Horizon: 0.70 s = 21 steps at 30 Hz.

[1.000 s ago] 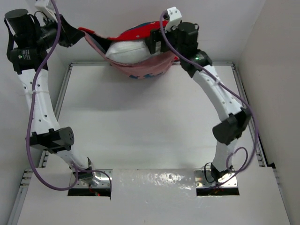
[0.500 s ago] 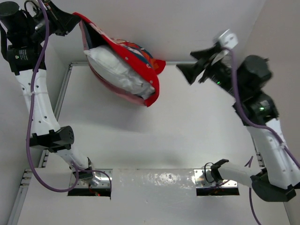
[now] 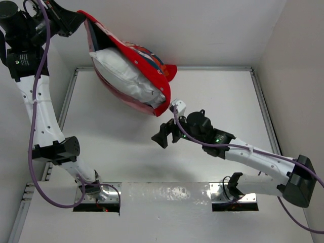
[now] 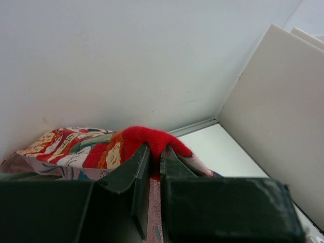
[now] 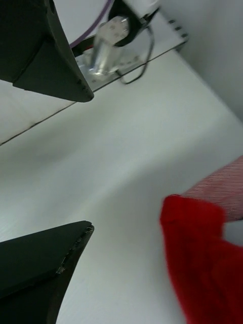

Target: Put the pillow into the pillowcase

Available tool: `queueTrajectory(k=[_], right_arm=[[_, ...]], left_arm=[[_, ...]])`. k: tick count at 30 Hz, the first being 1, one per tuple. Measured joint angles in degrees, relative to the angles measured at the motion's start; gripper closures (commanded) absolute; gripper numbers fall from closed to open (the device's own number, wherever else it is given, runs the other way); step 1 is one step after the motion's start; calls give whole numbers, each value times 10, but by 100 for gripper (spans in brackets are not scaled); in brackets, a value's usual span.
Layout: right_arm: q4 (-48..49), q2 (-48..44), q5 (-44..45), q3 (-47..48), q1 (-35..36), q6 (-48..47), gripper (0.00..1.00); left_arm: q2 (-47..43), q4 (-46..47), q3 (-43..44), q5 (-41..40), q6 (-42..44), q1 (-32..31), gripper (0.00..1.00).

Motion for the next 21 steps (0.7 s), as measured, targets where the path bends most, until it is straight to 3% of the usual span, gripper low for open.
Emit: queueTrajectory(k=[6, 15, 18, 19, 21], right_arm=[[151, 25, 118, -8, 14, 46, 3], [199, 135, 216, 42, 14, 64, 25], [211, 145, 240, 42, 10, 68, 40], [216, 145, 245, 42, 8, 69, 53], [223, 145, 255, 45, 2, 68, 71]], left_arm=[[0, 0, 0, 0, 0, 1, 100], [-2, 0, 0, 1, 0, 5, 100], [-2, 0, 0, 4, 0, 7, 100], [-2, 0, 0, 5, 0, 7, 100], [-2, 0, 0, 6, 0, 8, 100]])
